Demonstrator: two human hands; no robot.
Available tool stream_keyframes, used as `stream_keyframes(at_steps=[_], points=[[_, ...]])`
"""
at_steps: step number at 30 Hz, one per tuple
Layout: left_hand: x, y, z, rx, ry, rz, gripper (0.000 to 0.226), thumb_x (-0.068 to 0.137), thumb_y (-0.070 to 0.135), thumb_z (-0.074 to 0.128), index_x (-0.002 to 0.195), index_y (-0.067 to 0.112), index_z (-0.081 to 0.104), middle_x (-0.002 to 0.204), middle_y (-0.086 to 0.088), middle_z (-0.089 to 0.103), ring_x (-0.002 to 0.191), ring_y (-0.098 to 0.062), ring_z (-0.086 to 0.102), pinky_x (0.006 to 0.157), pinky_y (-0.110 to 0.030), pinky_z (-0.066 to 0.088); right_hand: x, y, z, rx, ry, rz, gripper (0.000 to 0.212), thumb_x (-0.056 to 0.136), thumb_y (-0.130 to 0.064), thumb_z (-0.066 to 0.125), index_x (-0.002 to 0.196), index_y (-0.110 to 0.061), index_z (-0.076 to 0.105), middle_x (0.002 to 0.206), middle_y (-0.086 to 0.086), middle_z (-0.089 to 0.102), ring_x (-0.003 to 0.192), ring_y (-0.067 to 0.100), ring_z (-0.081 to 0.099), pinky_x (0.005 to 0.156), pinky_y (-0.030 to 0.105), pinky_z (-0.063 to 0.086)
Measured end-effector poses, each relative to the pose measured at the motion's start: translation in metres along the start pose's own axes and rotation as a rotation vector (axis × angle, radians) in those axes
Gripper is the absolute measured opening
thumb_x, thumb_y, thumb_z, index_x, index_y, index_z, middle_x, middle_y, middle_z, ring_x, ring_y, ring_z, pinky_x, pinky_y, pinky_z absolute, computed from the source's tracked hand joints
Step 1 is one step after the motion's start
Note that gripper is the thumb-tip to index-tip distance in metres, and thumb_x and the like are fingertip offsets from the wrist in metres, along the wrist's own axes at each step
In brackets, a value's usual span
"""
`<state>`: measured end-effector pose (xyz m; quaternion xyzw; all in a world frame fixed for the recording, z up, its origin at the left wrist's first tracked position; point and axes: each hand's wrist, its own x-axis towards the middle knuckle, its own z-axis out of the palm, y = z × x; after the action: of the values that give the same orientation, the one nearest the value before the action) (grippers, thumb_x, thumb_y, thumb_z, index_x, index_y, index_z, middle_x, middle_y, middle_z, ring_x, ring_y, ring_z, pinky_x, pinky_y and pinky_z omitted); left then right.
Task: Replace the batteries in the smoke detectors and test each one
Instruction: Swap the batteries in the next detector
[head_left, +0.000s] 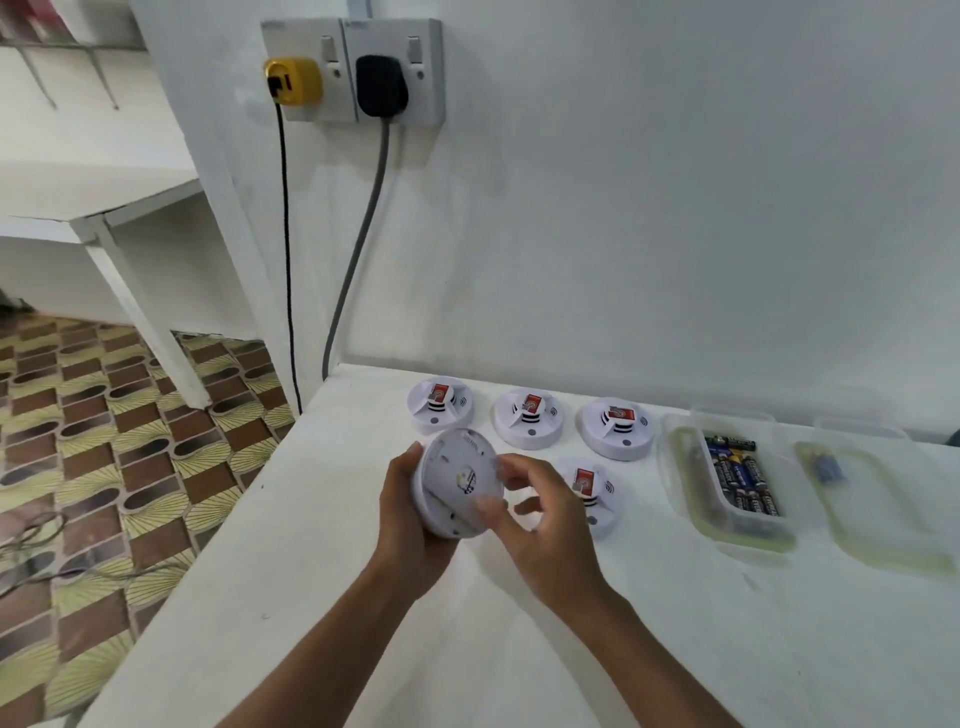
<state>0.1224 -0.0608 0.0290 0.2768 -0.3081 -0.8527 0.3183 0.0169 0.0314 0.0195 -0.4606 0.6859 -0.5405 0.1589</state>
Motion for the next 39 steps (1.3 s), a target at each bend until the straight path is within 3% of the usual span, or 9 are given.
stream_keyframes(at_steps=[3,6,13,17,23,27,32,35,39], points=[[-0.009,-0.003,-0.009,-0.100,0.002,0.007,0.059,0.091,0.046,0.033,0.082,0.010,0.079,0.090,-0.016,0.072,0.079,-0.027,0.069,0.082,-0.042,0.049,-0.001,-0.010,0.015,-0.072,-0.049,0.030,0.064,0.060,-0.065,0.066,0.113,-0.033,0.051,0.106,-0.020,0.052,0.100,-0.003,0.048,0.074,0.004,0.038],[-0.015,-0.003,-0.014,-0.088,0.002,0.004,0.055,0.089,0.044,0.036,0.085,0.009,0.078,0.090,-0.016,0.071,0.079,-0.026,0.069,0.069,-0.036,0.055,0.004,-0.017,0.019,-0.123,-0.151,0.052,0.068,0.055,-0.055,0.079,0.111,-0.034,0.047,0.105,-0.022,0.046,0.100,-0.001,0.044,0.072,0.006,0.039],[-0.020,0.001,-0.019,-0.059,0.026,-0.142,0.052,0.084,0.043,0.043,0.111,0.006,0.067,0.106,-0.020,0.065,0.095,-0.032,0.062,0.089,-0.047,0.046,0.024,-0.019,0.007,-0.141,-0.354,0.069,0.058,0.054,-0.035,0.092,0.096,-0.027,0.052,0.101,-0.009,0.047,0.089,0.002,0.043,0.068,0.009,0.036],[-0.021,0.006,-0.017,0.014,0.051,-0.251,0.046,0.084,0.044,0.044,0.102,0.009,0.068,0.101,-0.016,0.065,0.091,-0.029,0.061,0.097,-0.051,0.043,0.028,-0.016,0.003,-0.179,-0.416,0.067,0.058,0.054,-0.035,0.092,0.098,-0.025,0.055,0.105,-0.007,0.045,0.092,0.003,0.044,0.067,0.010,0.036],[-0.021,0.010,-0.019,0.063,0.067,-0.396,0.043,0.079,0.040,0.049,0.091,0.007,0.073,0.100,-0.017,0.067,0.095,-0.035,0.059,0.090,-0.049,0.047,0.032,-0.022,-0.001,-0.205,-0.514,0.054,0.056,0.059,-0.033,0.090,0.099,-0.027,0.051,0.105,-0.007,0.044,0.092,0.005,0.045,0.066,0.010,0.039],[-0.017,0.010,-0.022,0.060,0.062,-0.405,0.043,0.081,0.041,0.048,0.078,0.008,0.076,0.089,-0.015,0.069,0.089,-0.032,0.060,0.088,-0.048,0.048,0.033,-0.024,0.003,-0.231,-0.517,0.076,0.058,0.059,-0.033,0.089,0.100,-0.023,0.050,0.104,-0.005,0.047,0.094,0.012,0.049,0.067,0.017,0.043],[-0.014,0.006,-0.025,0.015,0.097,-0.401,0.047,0.083,0.043,0.046,0.073,0.009,0.077,0.084,-0.013,0.070,0.086,-0.029,0.059,0.084,-0.045,0.048,0.030,-0.025,0.008,-0.253,-0.479,0.130,0.057,0.058,-0.029,0.088,0.101,-0.019,0.051,0.094,-0.004,0.059,0.076,0.007,0.052,0.065,0.023,0.048],[-0.014,0.008,-0.027,0.013,0.108,-0.408,0.044,0.082,0.043,0.049,0.079,0.009,0.076,0.088,-0.014,0.071,0.087,-0.029,0.060,0.088,-0.047,0.046,0.027,-0.022,0.014,-0.258,-0.453,0.083,0.059,0.061,-0.033,0.084,0.108,-0.024,0.049,0.100,-0.006,0.054,0.086,0.008,0.053,0.071,0.022,0.049],[-0.011,0.013,-0.028,-0.002,0.151,-0.399,0.042,0.084,0.046,0.051,0.084,0.010,0.071,0.081,-0.014,0.071,0.087,-0.030,0.060,0.078,-0.046,0.048,0.022,-0.020,0.023,-0.351,-0.378,-0.028,0.054,0.066,-0.038,0.077,0.109,-0.024,0.047,0.104,-0.007,0.046,0.095,0.010,0.049,0.080,0.025,0.049]])
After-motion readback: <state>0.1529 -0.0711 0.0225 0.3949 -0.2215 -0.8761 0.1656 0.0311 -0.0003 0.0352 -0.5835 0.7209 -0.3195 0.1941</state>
